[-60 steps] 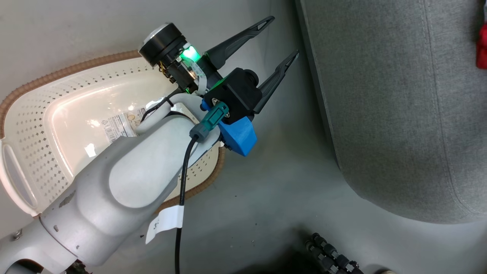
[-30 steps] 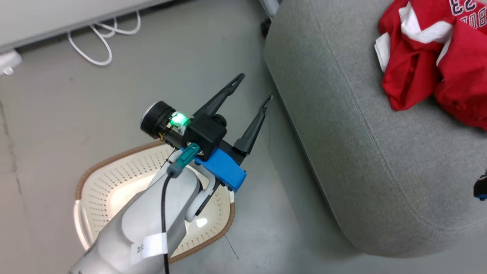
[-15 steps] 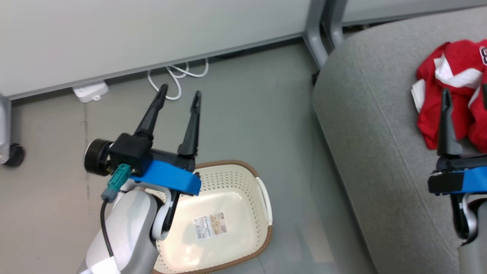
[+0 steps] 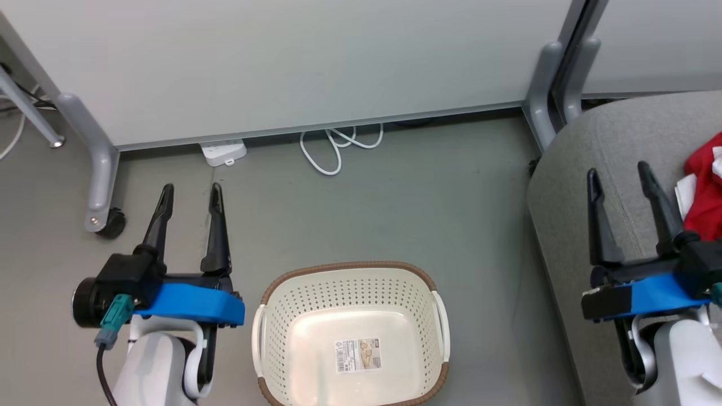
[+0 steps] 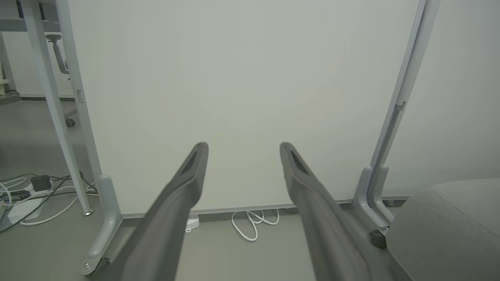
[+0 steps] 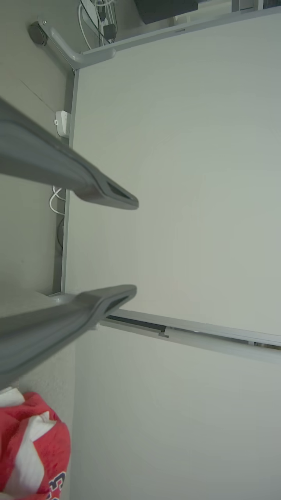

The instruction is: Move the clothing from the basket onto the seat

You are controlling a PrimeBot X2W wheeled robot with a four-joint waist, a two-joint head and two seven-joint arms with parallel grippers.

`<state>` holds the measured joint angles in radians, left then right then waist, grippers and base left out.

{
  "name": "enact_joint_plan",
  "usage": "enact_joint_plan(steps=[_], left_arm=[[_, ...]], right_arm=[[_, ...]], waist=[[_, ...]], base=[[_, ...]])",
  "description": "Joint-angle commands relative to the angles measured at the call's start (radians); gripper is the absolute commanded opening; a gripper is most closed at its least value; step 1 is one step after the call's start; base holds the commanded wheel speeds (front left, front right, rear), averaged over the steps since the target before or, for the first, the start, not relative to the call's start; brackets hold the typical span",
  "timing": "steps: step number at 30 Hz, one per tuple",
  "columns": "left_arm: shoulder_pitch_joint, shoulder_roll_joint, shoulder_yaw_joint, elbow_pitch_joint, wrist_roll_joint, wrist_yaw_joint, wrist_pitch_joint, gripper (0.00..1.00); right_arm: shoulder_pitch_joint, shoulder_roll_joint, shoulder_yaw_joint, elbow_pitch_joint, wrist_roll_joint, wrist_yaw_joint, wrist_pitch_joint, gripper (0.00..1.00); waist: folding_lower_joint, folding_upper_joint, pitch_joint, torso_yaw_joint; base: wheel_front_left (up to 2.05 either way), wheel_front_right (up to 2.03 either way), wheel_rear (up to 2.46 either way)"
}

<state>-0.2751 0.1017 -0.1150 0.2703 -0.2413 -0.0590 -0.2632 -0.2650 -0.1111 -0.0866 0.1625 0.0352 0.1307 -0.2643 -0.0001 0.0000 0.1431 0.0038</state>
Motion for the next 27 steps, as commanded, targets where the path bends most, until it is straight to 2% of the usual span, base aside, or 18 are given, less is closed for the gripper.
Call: enact_joint_plan(steps=[1,10,16,27], left_arm=[[0.023,-0.009,0.024,0.003,0.013,-0.012,-0.002,1.00],[0.071,-0.039,0.082,0.013,0.058,-0.047,-0.002,1.00],[0.090,-0.048,0.075,0.036,0.071,-0.066,-0.002,1.00],[0.128,-0.052,0.061,0.051,0.054,-0.074,-0.002,1.00]], right_arm=[[0.027,0.009,0.004,0.011,0.007,0.000,0.000,1.00],[0.076,0.030,0.014,0.076,0.025,0.000,0.000,1.00],[0.111,0.044,0.008,0.113,0.036,0.000,0.000,1.00],[0.156,0.057,0.001,0.142,0.039,0.000,0.000,1.00]], waist=[[0.0001,0.0000,-0.014,0.017],[0.0001,0.0000,-0.028,0.039],[0.0001,0.0000,-0.047,0.048],[0.0001,0.0000,-0.083,0.045]], base=[[0.00,0.00,0.00],[0.00,0.00,0.00],[0.00,0.00,0.00],[0.00,0.00,0.00]])
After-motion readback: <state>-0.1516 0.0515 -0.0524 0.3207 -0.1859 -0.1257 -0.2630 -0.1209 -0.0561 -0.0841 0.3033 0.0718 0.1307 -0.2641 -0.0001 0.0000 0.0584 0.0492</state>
